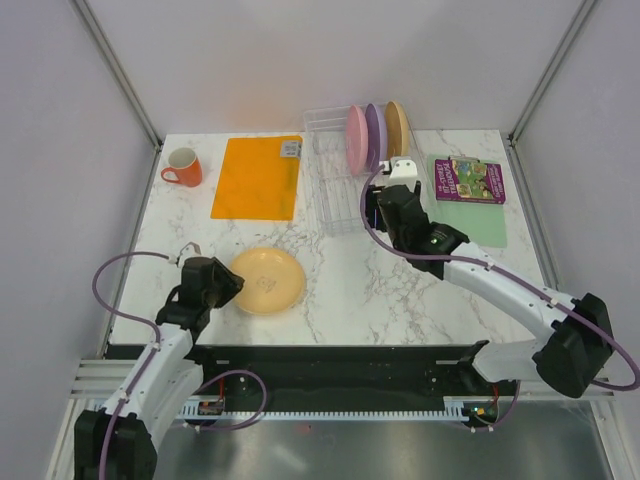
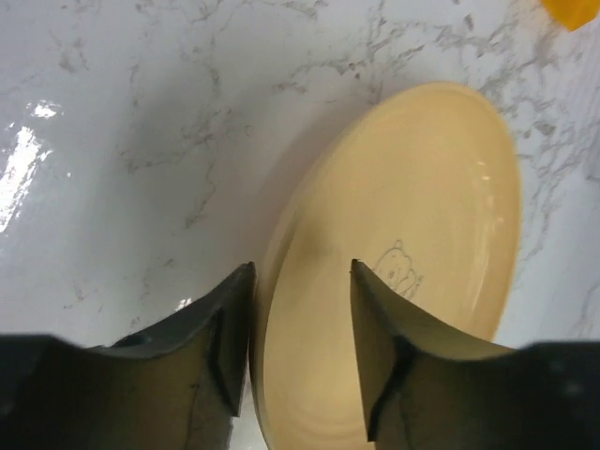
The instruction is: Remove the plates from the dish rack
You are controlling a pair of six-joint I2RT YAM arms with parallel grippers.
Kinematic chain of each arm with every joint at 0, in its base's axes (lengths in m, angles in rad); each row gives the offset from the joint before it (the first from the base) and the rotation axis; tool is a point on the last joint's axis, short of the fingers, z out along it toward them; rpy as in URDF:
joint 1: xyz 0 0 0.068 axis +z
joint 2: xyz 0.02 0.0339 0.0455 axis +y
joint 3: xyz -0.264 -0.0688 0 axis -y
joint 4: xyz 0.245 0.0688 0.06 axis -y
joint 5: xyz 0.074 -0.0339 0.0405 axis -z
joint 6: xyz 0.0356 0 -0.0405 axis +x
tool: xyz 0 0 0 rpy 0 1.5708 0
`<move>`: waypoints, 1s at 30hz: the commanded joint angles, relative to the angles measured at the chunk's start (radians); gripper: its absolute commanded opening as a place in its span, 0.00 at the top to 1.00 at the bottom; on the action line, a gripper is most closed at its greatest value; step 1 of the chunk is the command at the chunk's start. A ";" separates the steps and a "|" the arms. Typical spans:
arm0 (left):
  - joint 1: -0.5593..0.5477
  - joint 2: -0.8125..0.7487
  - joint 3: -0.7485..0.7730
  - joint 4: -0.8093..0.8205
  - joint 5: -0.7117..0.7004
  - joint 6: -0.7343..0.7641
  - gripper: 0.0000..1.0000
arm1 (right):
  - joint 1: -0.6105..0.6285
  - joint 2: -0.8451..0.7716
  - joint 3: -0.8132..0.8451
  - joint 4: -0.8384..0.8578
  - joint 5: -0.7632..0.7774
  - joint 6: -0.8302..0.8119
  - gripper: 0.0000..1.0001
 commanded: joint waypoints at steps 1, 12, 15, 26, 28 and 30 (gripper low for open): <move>-0.001 0.100 0.047 0.010 -0.021 0.019 0.37 | -0.024 0.041 0.070 0.001 -0.017 -0.038 0.27; -0.001 0.026 0.132 -0.104 -0.069 0.024 0.00 | -0.147 0.337 0.418 -0.019 -0.016 -0.171 0.26; -0.001 -0.097 0.164 -0.116 -0.041 0.048 0.00 | -0.173 0.488 0.581 -0.028 -0.003 -0.214 0.27; -0.001 -0.180 0.261 -0.133 -0.017 0.113 0.00 | -0.198 0.936 1.092 -0.075 0.038 -0.299 0.34; -0.001 -0.169 0.268 -0.134 -0.014 0.116 0.00 | -0.196 0.992 1.147 -0.075 0.079 -0.339 0.36; -0.001 -0.163 0.270 -0.133 -0.015 0.116 0.00 | -0.196 1.022 1.184 -0.069 0.113 -0.375 0.39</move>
